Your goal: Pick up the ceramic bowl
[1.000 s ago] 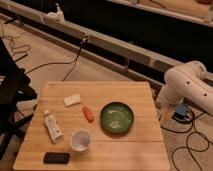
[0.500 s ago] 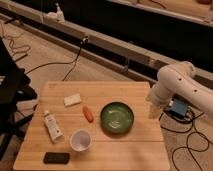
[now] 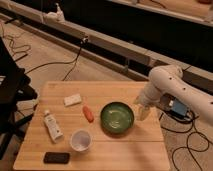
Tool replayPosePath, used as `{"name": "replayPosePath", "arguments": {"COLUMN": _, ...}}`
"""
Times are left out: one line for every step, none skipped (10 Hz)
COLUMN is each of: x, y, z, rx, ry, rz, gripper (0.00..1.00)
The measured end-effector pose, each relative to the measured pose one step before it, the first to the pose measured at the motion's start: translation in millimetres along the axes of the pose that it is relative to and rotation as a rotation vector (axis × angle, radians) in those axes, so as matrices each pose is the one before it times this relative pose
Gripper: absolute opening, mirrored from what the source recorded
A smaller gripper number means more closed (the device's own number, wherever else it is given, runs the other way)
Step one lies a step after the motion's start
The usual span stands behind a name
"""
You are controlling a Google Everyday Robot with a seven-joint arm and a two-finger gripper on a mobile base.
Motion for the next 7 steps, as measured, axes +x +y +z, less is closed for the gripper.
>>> {"name": "replayPosePath", "arguments": {"x": 2.52, "y": 1.15, "z": -0.55, "rx": -0.00161, "ry": 0.00223, "rz": 0.00357, "gripper": 0.65}}
{"name": "replayPosePath", "arguments": {"x": -1.35, "y": -0.48, "z": 0.26, "rx": -0.00033, "ry": -0.00001, "rz": -0.00255, "gripper": 0.65}}
{"name": "replayPosePath", "arguments": {"x": -0.90, "y": -0.13, "z": 0.27, "rx": -0.00031, "ry": -0.00033, "rz": -0.00314, "gripper": 0.65}}
{"name": "replayPosePath", "arguments": {"x": 0.81, "y": 0.02, "z": 0.26, "rx": 0.00195, "ry": 0.00201, "rz": -0.00423, "gripper": 0.65}}
{"name": "replayPosePath", "arguments": {"x": 1.85, "y": -0.31, "z": 2.65, "rx": 0.00436, "ry": 0.01144, "rz": -0.01426, "gripper": 0.65}}
{"name": "replayPosePath", "arguments": {"x": -1.07, "y": -0.37, "z": 9.62, "rx": 0.00163, "ry": 0.02554, "rz": -0.04335, "gripper": 0.65}}
{"name": "replayPosePath", "arguments": {"x": -3.35, "y": -0.77, "z": 9.47, "rx": 0.00208, "ry": 0.02132, "rz": -0.04375, "gripper": 0.65}}
